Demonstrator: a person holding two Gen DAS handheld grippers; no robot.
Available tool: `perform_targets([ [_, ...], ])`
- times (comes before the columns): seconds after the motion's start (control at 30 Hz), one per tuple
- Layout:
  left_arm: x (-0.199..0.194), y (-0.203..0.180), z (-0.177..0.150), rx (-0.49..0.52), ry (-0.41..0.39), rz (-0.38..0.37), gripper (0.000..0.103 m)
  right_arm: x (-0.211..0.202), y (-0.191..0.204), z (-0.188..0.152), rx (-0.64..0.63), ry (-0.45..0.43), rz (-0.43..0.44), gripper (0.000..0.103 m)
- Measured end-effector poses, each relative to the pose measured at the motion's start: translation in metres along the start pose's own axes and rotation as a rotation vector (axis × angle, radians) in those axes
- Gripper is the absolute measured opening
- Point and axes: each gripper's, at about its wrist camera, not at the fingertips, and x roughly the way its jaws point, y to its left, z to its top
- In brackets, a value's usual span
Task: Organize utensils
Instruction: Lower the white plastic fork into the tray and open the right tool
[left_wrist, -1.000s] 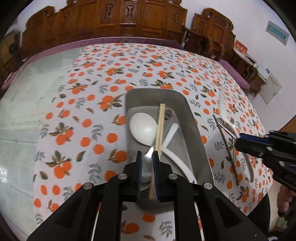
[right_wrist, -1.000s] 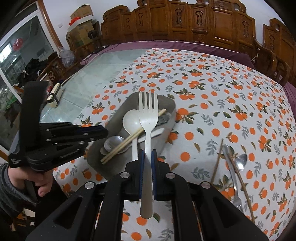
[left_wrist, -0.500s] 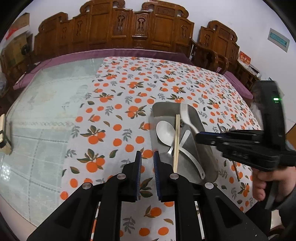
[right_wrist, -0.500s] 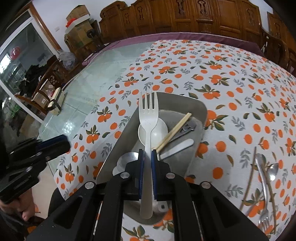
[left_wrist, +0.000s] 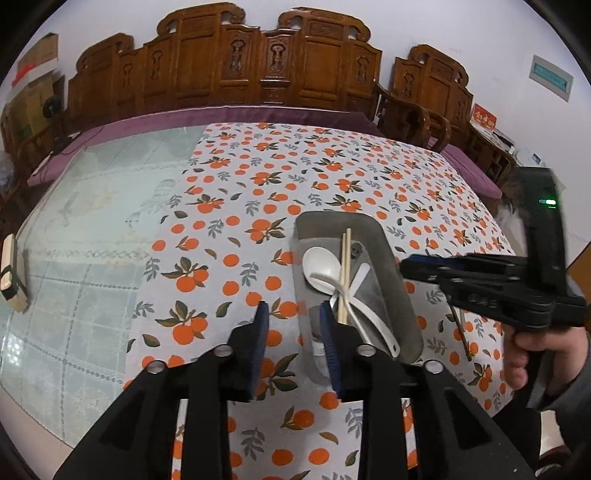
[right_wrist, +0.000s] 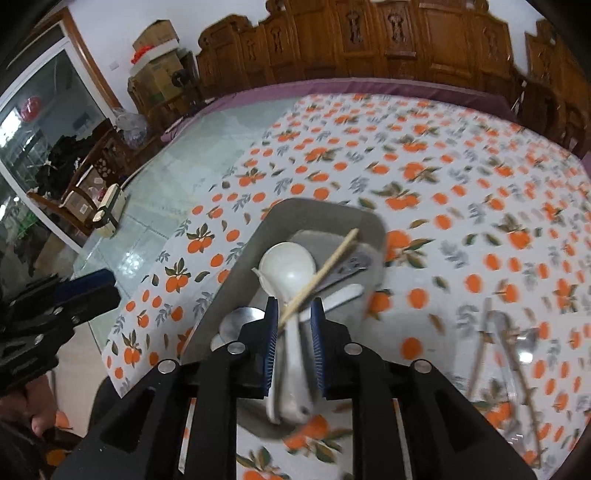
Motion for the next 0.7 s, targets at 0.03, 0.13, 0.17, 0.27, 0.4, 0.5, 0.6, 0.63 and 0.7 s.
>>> perform_targets([
  [0.03,0.001,-0.002,0.000,0.003,0.001,-0.002,0.033,-0.009,-0.004,-0.004,-0.005,-0.012,-0.009,0.022],
  [0.13,0.003,-0.013,0.001,0.005,0.002,-0.017,0.051,-0.035,-0.020,-0.018,-0.012,-0.037,-0.040,0.022],
  [0.17,0.004,-0.016,0.002,0.005,0.004,-0.021,0.063,-0.043,-0.027,-0.024,-0.010,-0.042,-0.053,0.023],
  [0.27,0.010,-0.029,0.001,0.018,0.017,-0.050,0.075,-0.063,-0.050,-0.040,0.002,-0.050,-0.092,0.023],
  [0.4,0.020,-0.052,-0.001,0.046,0.039,-0.070,0.080,-0.080,-0.083,-0.061,0.029,-0.042,-0.142,0.023],
  [0.5,0.025,-0.067,-0.004,0.067,0.045,-0.072,0.080,-0.088,-0.111,-0.075,0.055,-0.020,-0.177,0.023],
  [0.6,0.031,-0.083,-0.005,0.087,0.057,-0.076,0.081,-0.092,-0.134,-0.087,0.077,-0.004,-0.216,0.023],
  [0.63,0.032,-0.088,-0.005,0.094,0.060,-0.076,0.081,-0.092,-0.139,-0.089,0.084,-0.002,-0.221,0.023],
  [0.7,0.034,-0.096,-0.006,0.106,0.061,-0.078,0.081,-0.092,-0.148,-0.095,0.099,0.002,-0.226,0.023],
])
